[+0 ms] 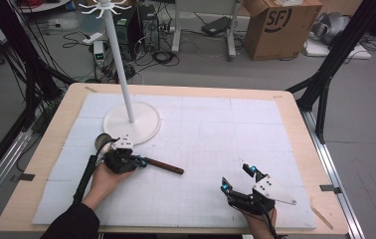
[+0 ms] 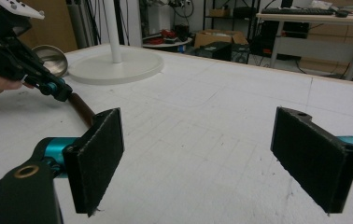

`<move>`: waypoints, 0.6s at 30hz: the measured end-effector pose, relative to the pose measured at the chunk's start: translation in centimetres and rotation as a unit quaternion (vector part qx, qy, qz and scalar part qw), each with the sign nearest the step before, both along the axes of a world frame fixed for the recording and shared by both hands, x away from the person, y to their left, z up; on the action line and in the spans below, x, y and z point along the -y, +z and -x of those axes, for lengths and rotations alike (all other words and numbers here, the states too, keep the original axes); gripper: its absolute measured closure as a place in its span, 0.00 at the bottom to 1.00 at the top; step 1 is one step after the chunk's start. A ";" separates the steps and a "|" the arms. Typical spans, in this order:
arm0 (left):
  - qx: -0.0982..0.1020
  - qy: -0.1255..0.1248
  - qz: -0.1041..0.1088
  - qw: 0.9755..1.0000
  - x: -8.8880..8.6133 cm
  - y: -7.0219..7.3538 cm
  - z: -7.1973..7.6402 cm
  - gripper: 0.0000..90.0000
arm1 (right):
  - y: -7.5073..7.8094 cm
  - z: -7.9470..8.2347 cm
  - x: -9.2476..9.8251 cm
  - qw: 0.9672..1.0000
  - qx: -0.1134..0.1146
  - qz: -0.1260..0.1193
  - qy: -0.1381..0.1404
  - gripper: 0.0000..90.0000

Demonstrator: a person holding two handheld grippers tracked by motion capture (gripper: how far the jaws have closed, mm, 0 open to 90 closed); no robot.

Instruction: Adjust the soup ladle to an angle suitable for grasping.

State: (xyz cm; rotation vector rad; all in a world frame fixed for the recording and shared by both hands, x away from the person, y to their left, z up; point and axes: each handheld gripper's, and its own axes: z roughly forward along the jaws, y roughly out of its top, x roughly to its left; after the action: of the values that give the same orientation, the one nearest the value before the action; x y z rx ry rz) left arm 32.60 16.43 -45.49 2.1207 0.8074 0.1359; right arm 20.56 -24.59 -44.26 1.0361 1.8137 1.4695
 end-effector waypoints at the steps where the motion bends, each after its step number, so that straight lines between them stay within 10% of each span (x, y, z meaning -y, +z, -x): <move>1: 0.000 -0.002 0.001 1.000 0.3 0.0 0.0 1.00 | 0.0 0.0 0.0 1.000 0.000 -0.001 0.000 0.18; 18: 0.003 0.096 0.012 0.995 -5.1 1.5 -2.5 1.00 | 0.0 0.0 -0.1 1.000 -0.001 0.003 0.002 0.18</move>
State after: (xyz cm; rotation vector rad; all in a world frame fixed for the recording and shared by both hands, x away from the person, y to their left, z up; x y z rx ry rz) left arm 35.15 21.54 -44.01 2.0162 1.0040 0.2342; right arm 20.58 -24.47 -44.29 1.0329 1.8214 1.4657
